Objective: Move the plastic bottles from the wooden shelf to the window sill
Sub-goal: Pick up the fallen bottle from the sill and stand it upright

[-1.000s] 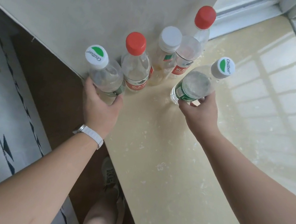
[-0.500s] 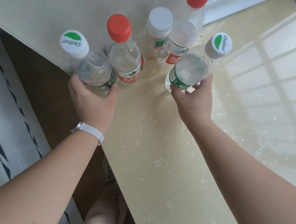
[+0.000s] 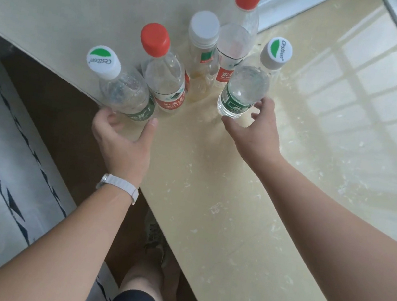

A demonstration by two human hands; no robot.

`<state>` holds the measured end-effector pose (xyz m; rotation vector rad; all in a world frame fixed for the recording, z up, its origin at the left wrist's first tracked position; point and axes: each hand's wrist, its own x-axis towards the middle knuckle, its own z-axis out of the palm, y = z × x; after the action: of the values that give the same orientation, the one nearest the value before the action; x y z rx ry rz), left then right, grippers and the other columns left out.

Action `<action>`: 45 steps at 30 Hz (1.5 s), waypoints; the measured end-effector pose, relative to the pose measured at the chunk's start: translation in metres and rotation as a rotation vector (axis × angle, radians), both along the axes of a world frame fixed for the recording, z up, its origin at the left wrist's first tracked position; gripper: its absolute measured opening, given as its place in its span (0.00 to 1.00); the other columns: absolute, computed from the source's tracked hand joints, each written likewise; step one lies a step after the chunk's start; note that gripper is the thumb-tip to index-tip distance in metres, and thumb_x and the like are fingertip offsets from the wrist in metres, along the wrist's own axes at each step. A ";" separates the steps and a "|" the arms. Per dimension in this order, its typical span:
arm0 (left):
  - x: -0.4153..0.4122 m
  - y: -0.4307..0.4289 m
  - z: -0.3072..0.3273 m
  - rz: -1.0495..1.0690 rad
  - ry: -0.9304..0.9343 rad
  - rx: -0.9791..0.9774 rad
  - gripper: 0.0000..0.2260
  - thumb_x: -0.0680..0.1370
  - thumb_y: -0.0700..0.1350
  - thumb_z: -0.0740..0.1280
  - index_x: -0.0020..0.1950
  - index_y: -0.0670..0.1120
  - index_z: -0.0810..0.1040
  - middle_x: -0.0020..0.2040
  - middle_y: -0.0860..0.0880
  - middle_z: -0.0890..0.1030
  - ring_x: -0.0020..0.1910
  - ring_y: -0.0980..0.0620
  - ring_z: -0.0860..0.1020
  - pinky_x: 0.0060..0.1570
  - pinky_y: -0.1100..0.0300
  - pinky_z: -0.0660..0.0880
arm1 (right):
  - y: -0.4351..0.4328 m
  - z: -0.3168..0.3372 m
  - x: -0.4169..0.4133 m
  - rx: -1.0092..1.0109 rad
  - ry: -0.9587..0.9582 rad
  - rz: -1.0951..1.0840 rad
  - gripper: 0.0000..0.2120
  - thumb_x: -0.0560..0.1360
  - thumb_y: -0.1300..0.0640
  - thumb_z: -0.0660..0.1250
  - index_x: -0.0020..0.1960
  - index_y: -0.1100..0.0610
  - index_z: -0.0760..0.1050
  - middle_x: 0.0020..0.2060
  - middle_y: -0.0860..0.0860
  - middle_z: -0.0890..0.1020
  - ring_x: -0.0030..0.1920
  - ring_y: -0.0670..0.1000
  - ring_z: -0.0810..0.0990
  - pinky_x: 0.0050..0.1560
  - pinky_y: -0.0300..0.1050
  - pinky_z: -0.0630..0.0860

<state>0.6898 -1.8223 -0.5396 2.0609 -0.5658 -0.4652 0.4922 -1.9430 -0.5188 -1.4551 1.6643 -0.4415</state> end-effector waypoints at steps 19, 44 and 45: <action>-0.018 0.054 0.144 -0.959 -0.383 0.313 0.28 0.77 0.59 0.58 0.73 0.46 0.73 0.73 0.44 0.72 0.73 0.43 0.68 0.70 0.45 0.65 | 0.102 0.153 -0.051 -0.086 0.419 0.340 0.26 0.80 0.45 0.61 0.76 0.52 0.64 0.76 0.48 0.64 0.74 0.51 0.62 0.70 0.48 0.63; -0.104 0.040 0.309 -1.527 -0.894 -0.168 0.24 0.76 0.57 0.59 0.66 0.47 0.79 0.68 0.42 0.78 0.67 0.39 0.76 0.63 0.40 0.73 | 0.226 0.328 -0.143 -0.188 0.824 0.178 0.36 0.75 0.35 0.43 0.75 0.51 0.66 0.74 0.52 0.69 0.73 0.57 0.65 0.70 0.52 0.65; -0.110 0.038 0.312 -1.541 -0.905 -0.165 0.24 0.76 0.57 0.59 0.66 0.47 0.79 0.68 0.43 0.78 0.67 0.39 0.76 0.62 0.40 0.73 | 0.229 0.331 -0.151 -0.186 0.828 0.167 0.36 0.75 0.35 0.43 0.75 0.51 0.66 0.74 0.53 0.69 0.73 0.57 0.65 0.71 0.53 0.65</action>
<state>0.5795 -1.7839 -0.2279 1.1897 -2.6148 -0.2316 0.3416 -1.7142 -0.1879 -2.0686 2.1320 0.1433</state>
